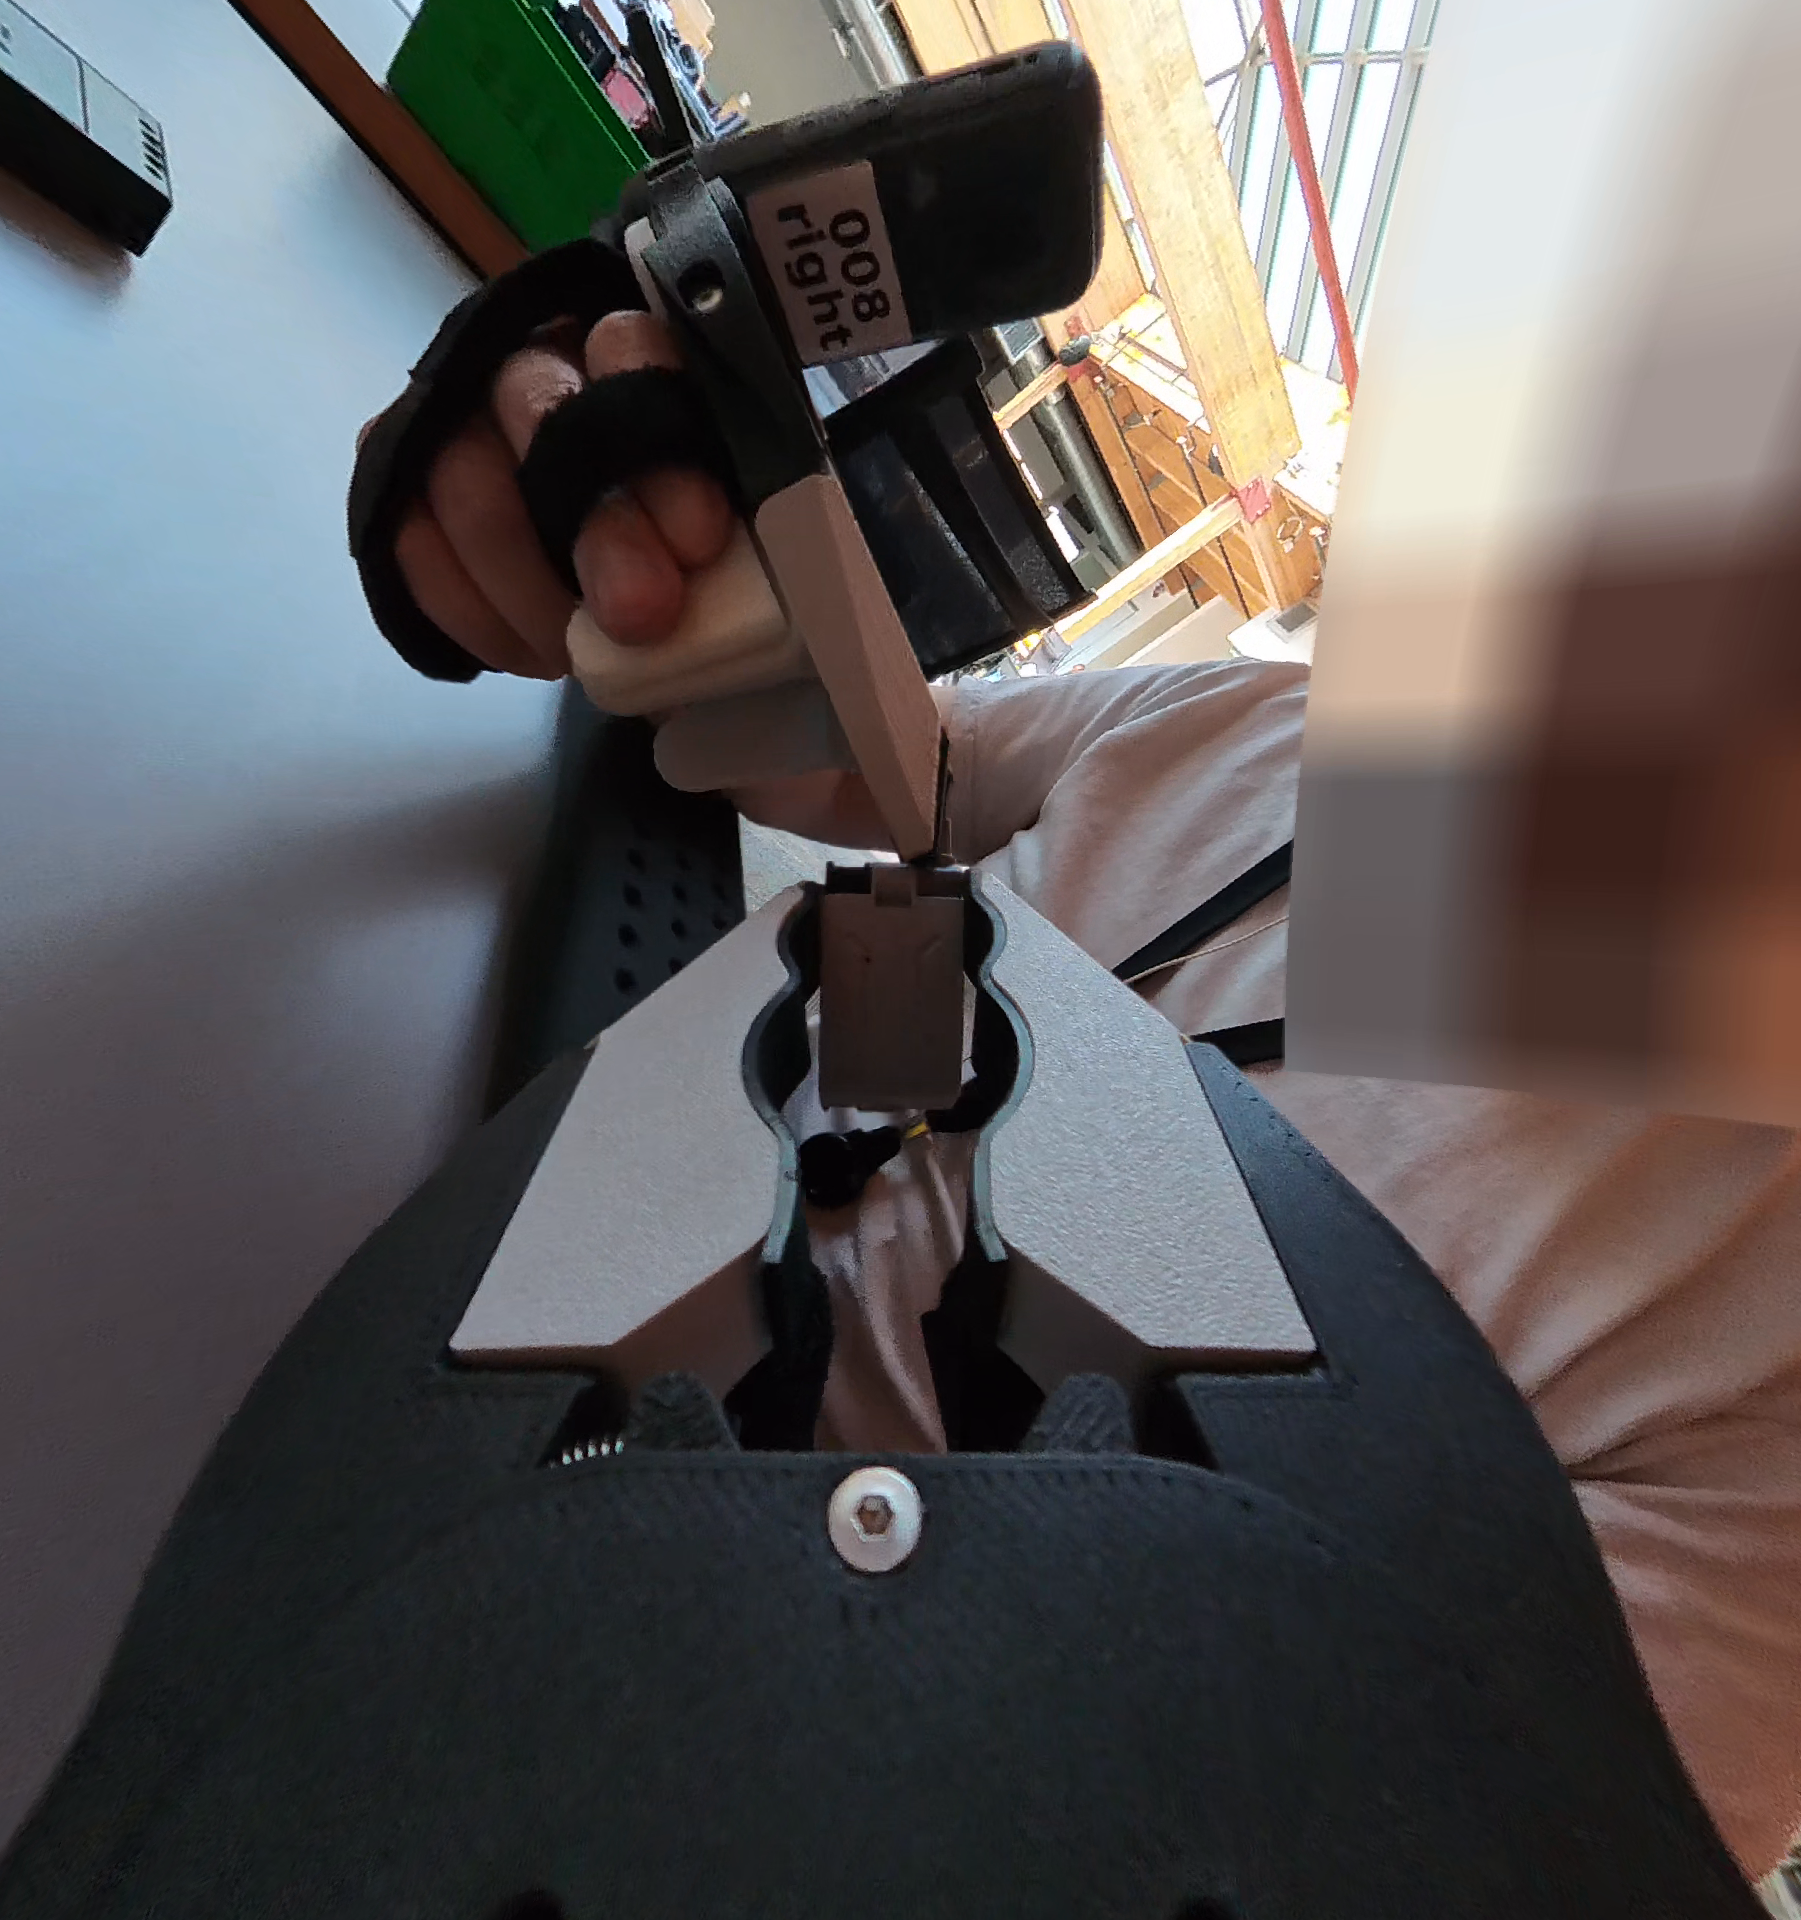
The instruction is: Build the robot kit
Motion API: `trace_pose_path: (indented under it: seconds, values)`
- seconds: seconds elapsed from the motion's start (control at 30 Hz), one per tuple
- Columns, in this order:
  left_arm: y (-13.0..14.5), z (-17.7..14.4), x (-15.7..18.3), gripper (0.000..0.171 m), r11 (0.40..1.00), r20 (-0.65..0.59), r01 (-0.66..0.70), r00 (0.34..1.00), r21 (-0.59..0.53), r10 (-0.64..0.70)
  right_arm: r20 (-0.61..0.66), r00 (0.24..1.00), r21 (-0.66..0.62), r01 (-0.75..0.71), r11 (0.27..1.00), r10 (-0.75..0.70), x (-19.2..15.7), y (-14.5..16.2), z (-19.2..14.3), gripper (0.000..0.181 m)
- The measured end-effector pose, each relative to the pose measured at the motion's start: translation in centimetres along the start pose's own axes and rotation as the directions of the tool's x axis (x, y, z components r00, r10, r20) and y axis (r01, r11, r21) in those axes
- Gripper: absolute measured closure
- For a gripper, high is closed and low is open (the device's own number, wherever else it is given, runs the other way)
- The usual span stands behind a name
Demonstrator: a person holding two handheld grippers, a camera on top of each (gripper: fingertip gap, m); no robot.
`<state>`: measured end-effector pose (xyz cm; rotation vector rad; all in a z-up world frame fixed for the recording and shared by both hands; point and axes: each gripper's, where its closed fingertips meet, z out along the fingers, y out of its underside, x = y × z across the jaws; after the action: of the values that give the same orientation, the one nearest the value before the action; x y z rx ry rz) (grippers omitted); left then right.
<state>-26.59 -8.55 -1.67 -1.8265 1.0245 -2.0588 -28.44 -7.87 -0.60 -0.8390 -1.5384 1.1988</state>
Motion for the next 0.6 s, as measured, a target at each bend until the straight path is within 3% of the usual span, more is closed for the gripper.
trace_pose_path:
  seconds: [0.27,0.6]
  values:
    - [-0.4,-0.1,0.0,0.147,0.998,-0.042,0.036,0.999,0.045,-0.035,0.011,1.000,0.004,-0.028,1.000,0.028,0.2,0.0,-0.3,0.178]
    - [-2.2,-2.1,-0.1,0.147,0.970,-0.083,0.047,0.996,0.239,-0.028,-0.155,0.986,0.021,0.065,0.998,-0.061,2.4,-0.6,-1.1,0.178]
